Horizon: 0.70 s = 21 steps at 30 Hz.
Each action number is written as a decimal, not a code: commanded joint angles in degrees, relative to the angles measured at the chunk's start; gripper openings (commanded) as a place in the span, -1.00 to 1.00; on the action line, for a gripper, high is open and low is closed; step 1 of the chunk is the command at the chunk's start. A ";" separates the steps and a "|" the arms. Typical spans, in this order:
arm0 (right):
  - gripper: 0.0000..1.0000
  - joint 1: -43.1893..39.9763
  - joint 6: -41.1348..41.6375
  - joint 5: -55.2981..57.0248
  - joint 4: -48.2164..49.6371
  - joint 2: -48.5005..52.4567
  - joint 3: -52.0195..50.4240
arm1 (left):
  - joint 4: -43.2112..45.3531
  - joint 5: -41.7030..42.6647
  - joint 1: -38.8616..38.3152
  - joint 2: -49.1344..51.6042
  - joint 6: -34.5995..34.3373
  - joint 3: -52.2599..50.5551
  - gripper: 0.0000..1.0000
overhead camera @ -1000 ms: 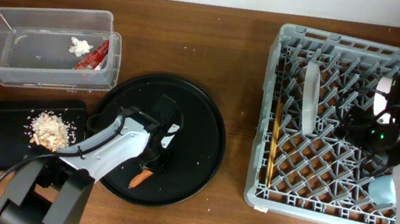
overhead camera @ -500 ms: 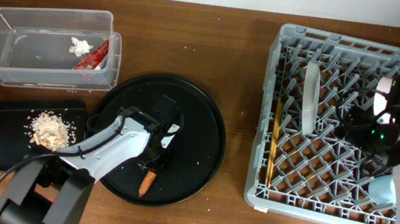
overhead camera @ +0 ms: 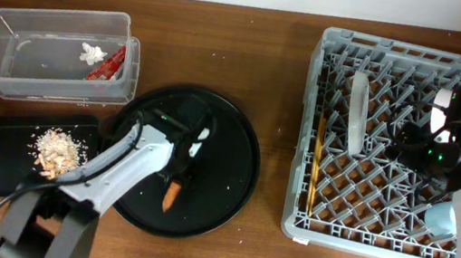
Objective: Sort waste into correct bins and load items into the dishwasher rack
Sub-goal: 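Carry the carrot with the left gripper onto the small black tray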
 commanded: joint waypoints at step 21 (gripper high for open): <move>0.97 -0.17 0.04 -0.09 -0.13 -0.11 -0.09 | 1.81 -6.10 51.58 -13.62 -6.88 5.46 -1.00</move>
